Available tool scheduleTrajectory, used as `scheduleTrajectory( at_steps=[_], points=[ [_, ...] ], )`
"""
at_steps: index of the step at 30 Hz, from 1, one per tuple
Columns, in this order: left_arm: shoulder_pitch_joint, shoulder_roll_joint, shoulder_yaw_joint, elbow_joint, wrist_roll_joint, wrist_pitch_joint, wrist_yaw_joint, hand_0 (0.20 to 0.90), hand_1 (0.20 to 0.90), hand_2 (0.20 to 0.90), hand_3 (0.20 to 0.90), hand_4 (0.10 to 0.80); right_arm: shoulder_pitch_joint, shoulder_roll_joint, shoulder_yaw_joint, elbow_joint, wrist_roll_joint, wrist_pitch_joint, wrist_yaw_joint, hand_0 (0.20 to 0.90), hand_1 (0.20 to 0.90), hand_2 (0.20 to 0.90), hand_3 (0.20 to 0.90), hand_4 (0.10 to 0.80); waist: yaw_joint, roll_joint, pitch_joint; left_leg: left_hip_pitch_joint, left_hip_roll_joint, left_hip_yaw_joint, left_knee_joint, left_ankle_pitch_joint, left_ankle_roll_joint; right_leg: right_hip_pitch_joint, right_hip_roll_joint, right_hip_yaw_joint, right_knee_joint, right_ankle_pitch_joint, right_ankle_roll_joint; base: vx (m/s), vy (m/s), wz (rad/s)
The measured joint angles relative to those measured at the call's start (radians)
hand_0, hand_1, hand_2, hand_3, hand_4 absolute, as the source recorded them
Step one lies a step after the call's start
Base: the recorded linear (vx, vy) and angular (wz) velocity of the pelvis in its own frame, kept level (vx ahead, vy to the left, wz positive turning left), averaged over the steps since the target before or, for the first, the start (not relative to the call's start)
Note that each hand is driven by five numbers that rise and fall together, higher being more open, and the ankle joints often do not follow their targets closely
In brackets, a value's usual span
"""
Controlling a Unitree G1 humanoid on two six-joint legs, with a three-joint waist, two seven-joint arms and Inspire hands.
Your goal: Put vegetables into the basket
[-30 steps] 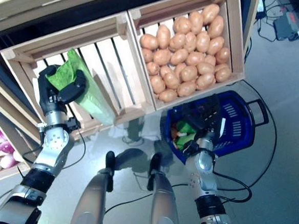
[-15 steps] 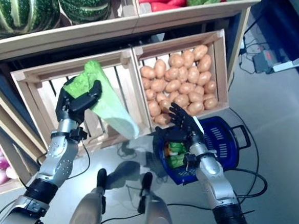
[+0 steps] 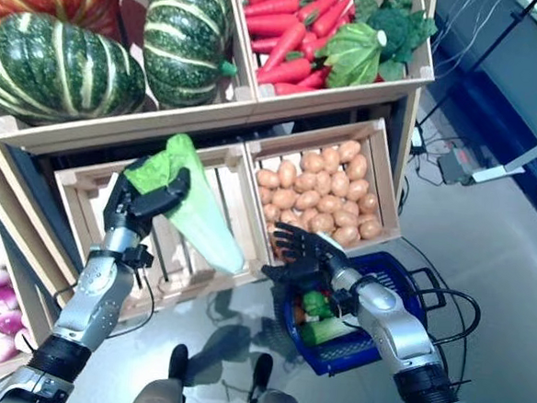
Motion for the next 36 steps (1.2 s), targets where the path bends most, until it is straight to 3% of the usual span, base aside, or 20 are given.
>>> scheduleTrajectory(
  at_steps=[5, 16, 27, 36],
  points=[
    [0.014, 0.001, -0.02, 0.0, 0.0, 0.009, -0.064, 0.3, 0.3, 0.3, 0.3, 0.4, -0.001, -0.001, 0.073, -0.007, 0.08, 0.085, 0.092, 0.9, 0.9, 0.9, 0.9, 0.8, 0.0, 0.003, -0.031, 0.002, 0.0, 0.002, -0.003, 0.006, 0.001, -0.001, 0.0, 0.0, 0.0, 0.003, 0.0, 0.004, 0.007, 0.0],
    [0.017, 0.018, -0.034, -0.003, -0.045, 0.022, -0.17, 0.3, 0.3, 0.3, 0.3, 0.4, -0.001, -0.031, 0.106, -0.006, 0.24, 0.164, 0.093, 0.9, 0.9, 0.9, 0.9, 0.8, 0.006, 0.019, -0.103, 0.022, -0.001, 0.011, -0.033, 0.019, 0.003, 0.0, -0.001, 0.003, 0.0, 0.005, 0.002, 0.018, 0.012, -0.02],
    [0.025, 0.015, -0.053, -0.007, -0.143, 0.041, -0.234, 0.3, 0.3, 0.3, 0.3, 0.4, -0.001, 0.016, 0.155, -0.003, 0.392, 0.185, -0.036, 0.9, 0.9, 0.9, 0.9, 0.8, 0.013, 0.035, -0.147, 0.027, 0.0, 0.011, -0.035, 0.022, 0.002, 0.004, 0.0, 0.002, -0.001, 0.006, 0.002, 0.0, 0.0, 0.0],
    [0.026, 0.013, -0.076, -0.008, -0.141, 0.041, -0.232, 0.3, 0.3, 0.3, 0.3, 0.4, -0.001, 0.091, 0.163, 0.005, 0.392, 0.15, -0.176, 0.9, 0.9, 0.9, 0.9, 0.8, 0.013, 0.034, -0.171, 0.027, 0.0, 0.012, -0.035, 0.022, 0.002, 0.003, 0.0, 0.003, -0.001, 0.006, 0.002, 0.0, 0.0, 0.0]
  ],
)
